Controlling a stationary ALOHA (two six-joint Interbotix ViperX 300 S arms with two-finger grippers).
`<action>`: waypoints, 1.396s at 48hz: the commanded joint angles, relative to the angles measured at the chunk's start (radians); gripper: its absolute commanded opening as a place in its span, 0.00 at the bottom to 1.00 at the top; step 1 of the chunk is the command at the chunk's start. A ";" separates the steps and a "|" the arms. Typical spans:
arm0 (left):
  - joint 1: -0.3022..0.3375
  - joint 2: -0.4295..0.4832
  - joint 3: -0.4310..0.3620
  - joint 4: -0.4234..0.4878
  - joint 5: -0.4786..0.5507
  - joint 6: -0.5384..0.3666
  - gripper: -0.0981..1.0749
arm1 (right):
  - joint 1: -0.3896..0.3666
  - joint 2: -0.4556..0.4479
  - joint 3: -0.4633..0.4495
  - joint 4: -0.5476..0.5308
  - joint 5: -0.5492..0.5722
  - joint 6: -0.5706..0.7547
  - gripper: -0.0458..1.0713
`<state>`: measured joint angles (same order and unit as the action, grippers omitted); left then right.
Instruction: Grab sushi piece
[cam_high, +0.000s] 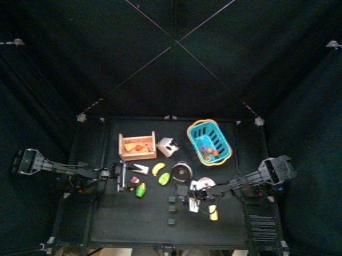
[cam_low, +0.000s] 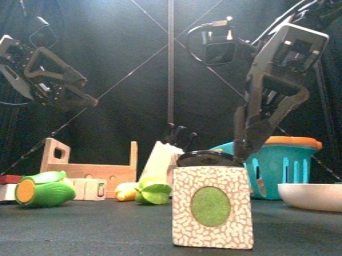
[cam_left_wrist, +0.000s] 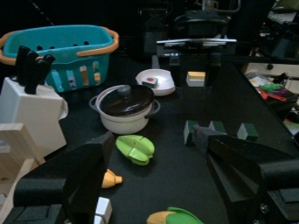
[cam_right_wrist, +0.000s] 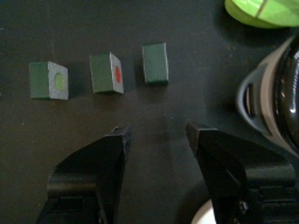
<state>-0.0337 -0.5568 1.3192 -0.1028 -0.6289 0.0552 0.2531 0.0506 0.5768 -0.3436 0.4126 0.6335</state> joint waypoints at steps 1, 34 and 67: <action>-0.002 0.002 -0.011 0.000 -0.003 0.000 0.96 | 0.003 0.009 -0.066 -0.023 0.049 -0.002 0.82; -0.003 0.002 -0.014 0.000 -0.003 0.002 0.96 | -0.003 0.120 -0.176 -0.035 0.071 -0.008 0.82; -0.002 0.002 -0.014 0.000 -0.003 0.002 0.96 | -0.040 0.187 -0.212 -0.054 0.051 -0.005 0.72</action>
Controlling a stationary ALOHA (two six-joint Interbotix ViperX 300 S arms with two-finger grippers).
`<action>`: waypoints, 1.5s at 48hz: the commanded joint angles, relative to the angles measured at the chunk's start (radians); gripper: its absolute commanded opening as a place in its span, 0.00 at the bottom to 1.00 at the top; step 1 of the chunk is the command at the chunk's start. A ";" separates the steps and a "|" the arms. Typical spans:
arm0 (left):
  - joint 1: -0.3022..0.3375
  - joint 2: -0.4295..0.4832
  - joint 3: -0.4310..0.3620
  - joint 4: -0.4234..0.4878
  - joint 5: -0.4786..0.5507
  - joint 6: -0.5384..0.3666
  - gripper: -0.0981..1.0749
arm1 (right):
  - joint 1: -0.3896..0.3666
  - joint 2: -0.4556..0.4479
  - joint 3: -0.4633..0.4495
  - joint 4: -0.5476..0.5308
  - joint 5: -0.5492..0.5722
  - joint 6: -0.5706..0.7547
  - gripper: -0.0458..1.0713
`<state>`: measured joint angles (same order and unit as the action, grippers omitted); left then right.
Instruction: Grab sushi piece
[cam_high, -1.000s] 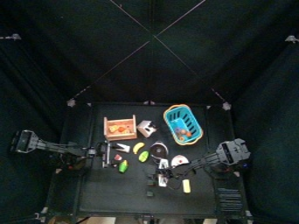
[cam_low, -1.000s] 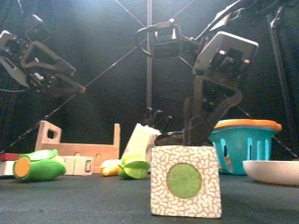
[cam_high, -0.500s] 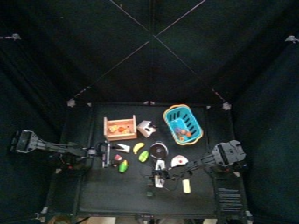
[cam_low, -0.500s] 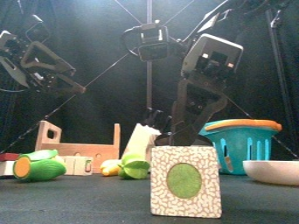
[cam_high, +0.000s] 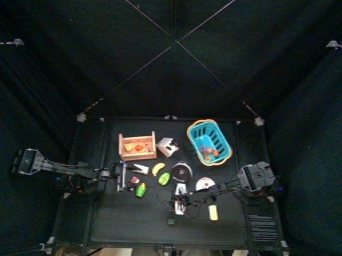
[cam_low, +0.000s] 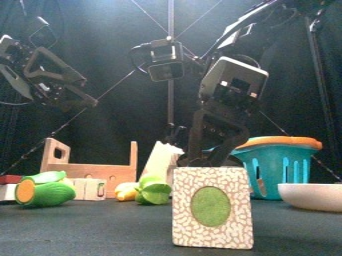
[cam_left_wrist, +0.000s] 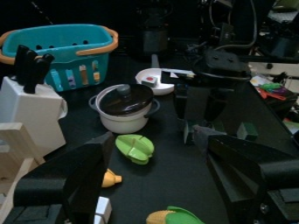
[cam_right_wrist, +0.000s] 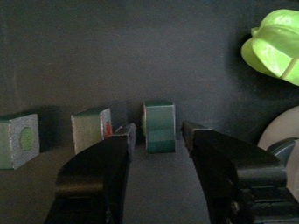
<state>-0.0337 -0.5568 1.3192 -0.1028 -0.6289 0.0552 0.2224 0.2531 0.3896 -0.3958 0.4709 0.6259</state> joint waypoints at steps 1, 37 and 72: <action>-0.002 0.002 -0.014 0.000 -0.003 0.002 0.96 | -0.011 -0.014 -0.028 -0.002 -0.008 0.003 0.71; -0.002 0.002 -0.011 0.000 -0.003 0.003 0.96 | -0.015 -0.046 -0.054 -0.023 -0.006 0.002 0.51; -0.002 0.002 -0.011 0.000 -0.003 0.000 0.96 | -0.012 -0.069 -0.051 -0.038 -0.003 0.006 0.51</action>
<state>-0.0337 -0.5568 1.3192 -0.1028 -0.6274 0.0568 0.2117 0.2286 0.3590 -0.4310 0.4709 0.6305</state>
